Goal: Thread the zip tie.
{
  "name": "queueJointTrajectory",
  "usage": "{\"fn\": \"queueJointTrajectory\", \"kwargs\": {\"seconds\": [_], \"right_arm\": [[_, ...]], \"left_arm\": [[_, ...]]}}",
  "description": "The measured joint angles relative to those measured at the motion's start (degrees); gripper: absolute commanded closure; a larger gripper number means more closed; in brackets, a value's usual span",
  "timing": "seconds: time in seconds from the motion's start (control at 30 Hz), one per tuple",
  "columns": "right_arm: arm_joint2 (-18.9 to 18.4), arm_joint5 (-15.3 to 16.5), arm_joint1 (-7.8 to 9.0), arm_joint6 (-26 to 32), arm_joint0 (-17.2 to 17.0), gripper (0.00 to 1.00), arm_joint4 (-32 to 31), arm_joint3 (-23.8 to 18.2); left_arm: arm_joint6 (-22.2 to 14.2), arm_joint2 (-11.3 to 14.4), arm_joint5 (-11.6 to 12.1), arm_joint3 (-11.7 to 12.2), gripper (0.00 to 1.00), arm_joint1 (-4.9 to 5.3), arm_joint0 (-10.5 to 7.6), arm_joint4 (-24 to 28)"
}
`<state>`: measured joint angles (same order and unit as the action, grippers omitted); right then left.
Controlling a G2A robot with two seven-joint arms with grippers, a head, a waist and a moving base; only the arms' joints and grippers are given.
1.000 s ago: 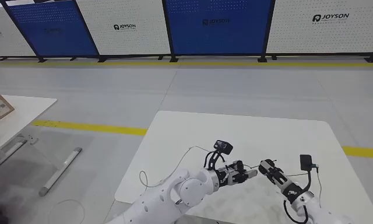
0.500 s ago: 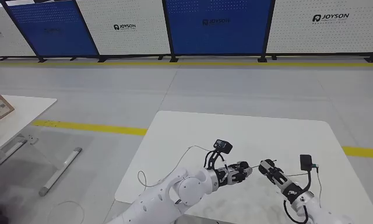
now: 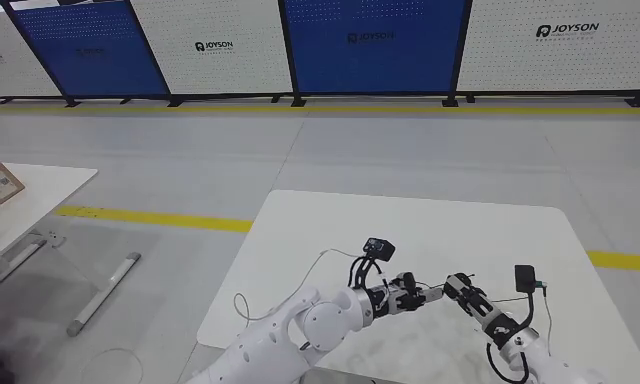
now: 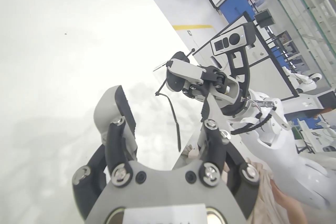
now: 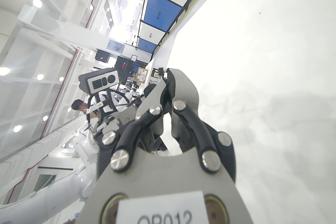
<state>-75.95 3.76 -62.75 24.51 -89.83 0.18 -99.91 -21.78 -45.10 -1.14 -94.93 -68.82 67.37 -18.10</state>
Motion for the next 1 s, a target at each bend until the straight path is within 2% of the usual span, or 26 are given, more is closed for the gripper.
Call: {"fn": "queueJointTrajectory", "kwargs": {"seconds": [0.1, 0.23, 0.33, 0.6, 0.8, 0.93, 1.0], "right_arm": [[0.09, 0.34, -0.06, -0.94, -0.07, 1.00, -0.69, -0.07], [0.81, 1.26, -0.35, -5.65, -0.68, 1.00, -3.89, -0.31], [1.55, 0.89, -0.56, -7.97, -0.79, 1.00, -5.72, -0.27], [1.61, 0.80, -0.57, -8.06, -0.77, 1.00, -5.82, -0.25], [1.61, 0.80, -0.57, -8.06, -0.77, 1.00, -5.82, -0.25], [1.61, 0.80, -0.57, -8.06, -0.77, 1.00, -5.82, -0.25], [1.61, 0.80, -0.57, -8.07, -0.77, 1.00, -5.82, -0.25]], "left_arm": [[-0.34, 0.23, -0.64, 0.19, 0.00, -0.08, -0.16, -0.68], [0.02, 0.16, -2.39, 0.29, 0.00, -0.16, -0.13, -1.11], [0.02, 0.15, -2.38, 0.29, 0.00, -0.16, -0.13, -1.10], [0.72, -0.02, -2.35, 0.55, 0.00, -0.22, 0.12, -0.57], [1.37, -0.29, -3.64, 1.65, 0.00, -0.60, -0.13, 1.38], [0.91, -0.08, -5.65, 2.64, 0.00, -0.98, -0.83, 3.03], [0.91, -0.08, -5.55, 2.64, 0.00, -0.98, -0.83, 3.01]]}}
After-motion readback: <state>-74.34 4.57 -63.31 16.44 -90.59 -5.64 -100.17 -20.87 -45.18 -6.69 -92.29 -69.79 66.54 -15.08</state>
